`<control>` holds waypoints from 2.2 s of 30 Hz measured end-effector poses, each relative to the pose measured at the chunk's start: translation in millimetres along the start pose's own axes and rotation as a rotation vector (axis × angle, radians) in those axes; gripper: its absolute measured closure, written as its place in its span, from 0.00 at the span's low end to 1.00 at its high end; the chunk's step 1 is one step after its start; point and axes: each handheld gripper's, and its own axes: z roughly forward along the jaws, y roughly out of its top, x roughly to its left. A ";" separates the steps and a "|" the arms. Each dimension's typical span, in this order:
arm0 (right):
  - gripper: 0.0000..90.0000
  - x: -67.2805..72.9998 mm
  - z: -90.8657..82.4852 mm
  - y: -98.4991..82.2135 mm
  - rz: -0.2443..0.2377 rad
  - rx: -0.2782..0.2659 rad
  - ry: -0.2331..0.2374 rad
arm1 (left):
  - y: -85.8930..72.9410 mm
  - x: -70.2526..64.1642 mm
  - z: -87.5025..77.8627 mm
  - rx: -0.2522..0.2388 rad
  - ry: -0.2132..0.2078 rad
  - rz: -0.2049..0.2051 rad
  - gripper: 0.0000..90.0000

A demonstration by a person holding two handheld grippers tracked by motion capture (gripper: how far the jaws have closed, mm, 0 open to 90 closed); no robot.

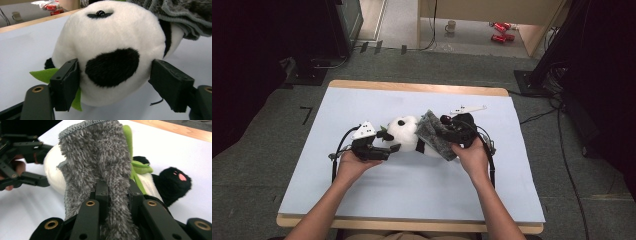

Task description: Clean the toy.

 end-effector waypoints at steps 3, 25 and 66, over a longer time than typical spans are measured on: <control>0.85 2.5 3.6 -0.8 -0.030 0.009 0.009 | -1.7 3.5 5.7 0.014 0.010 0.010 0.22; 0.87 10.5 -3.6 6.7 0.005 -0.052 0.012 | 10.7 -5.1 -4.0 0.089 0.010 -0.208 0.64; 0.87 6.8 -4.9 2.1 -0.042 -0.040 -0.104 | 2.6 -19.3 -1.5 0.069 0.037 -0.233 0.60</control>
